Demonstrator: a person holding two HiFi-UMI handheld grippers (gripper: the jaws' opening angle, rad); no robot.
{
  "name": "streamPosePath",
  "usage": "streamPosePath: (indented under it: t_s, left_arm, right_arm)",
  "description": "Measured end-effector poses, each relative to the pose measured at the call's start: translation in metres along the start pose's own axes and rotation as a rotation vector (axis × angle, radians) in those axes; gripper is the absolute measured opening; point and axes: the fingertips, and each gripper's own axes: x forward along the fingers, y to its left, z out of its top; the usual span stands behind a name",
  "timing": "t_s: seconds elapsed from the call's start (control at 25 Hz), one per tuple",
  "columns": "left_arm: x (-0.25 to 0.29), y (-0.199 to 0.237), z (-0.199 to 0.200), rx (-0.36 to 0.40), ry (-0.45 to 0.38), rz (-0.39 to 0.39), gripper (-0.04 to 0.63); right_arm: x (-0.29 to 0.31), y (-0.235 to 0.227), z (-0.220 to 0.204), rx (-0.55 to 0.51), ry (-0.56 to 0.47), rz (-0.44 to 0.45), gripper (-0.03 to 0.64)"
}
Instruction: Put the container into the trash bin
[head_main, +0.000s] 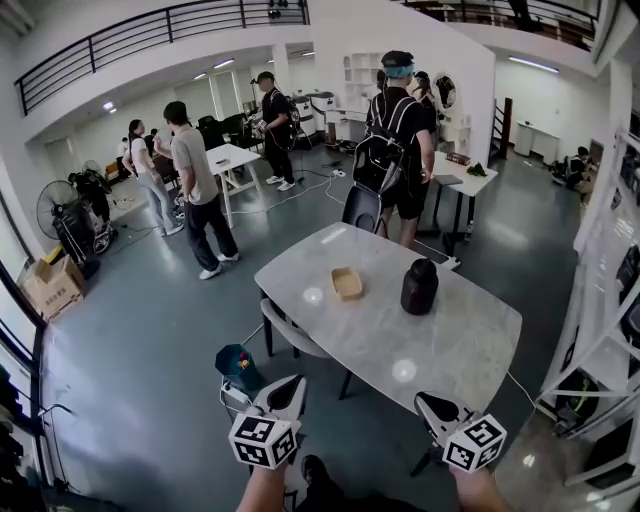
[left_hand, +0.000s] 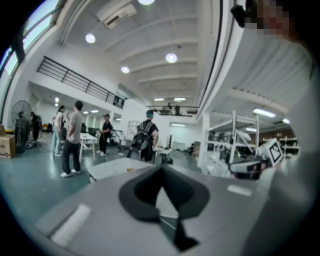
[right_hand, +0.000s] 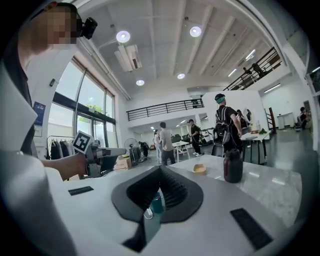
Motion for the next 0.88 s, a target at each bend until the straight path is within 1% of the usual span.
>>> streamPosePath:
  t_s: [0.16, 0.32, 0.44, 0.6, 0.76, 0.88]
  left_arm:
    - [0.028, 0.028, 0.004, 0.008, -0.012, -0.018, 0.008]
    - [0.048, 0.078, 0.008, -0.005, -0.012, -0.023, 0.008]
    - [0.058, 0.125, 0.018, -0.001, -0.019, -0.019, 0.008]
    - [0.070, 0.180, 0.023, -0.014, -0.016, -0.027, 0.008]
    - [0.077, 0.217, 0.015, -0.033, 0.008, -0.051, 0.008]
    - [0.079, 0.239, 0.012, -0.030, 0.026, -0.054, 0.008]
  right_arm:
    - [0.028, -0.023, 0.003, -0.001, 0.007, -0.038, -0.006]
    - [0.082, -0.032, 0.014, -0.008, 0.014, -0.055, -0.006]
    - [0.134, -0.021, 0.025, -0.018, 0.016, -0.033, -0.006]
    - [0.204, 0.003, 0.034, -0.020, 0.030, 0.015, -0.006]
    - [0.256, 0.021, 0.034, -0.024, 0.060, 0.047, -0.006]
    - [0.283, 0.034, 0.029, -0.012, 0.083, 0.075, -0.005]
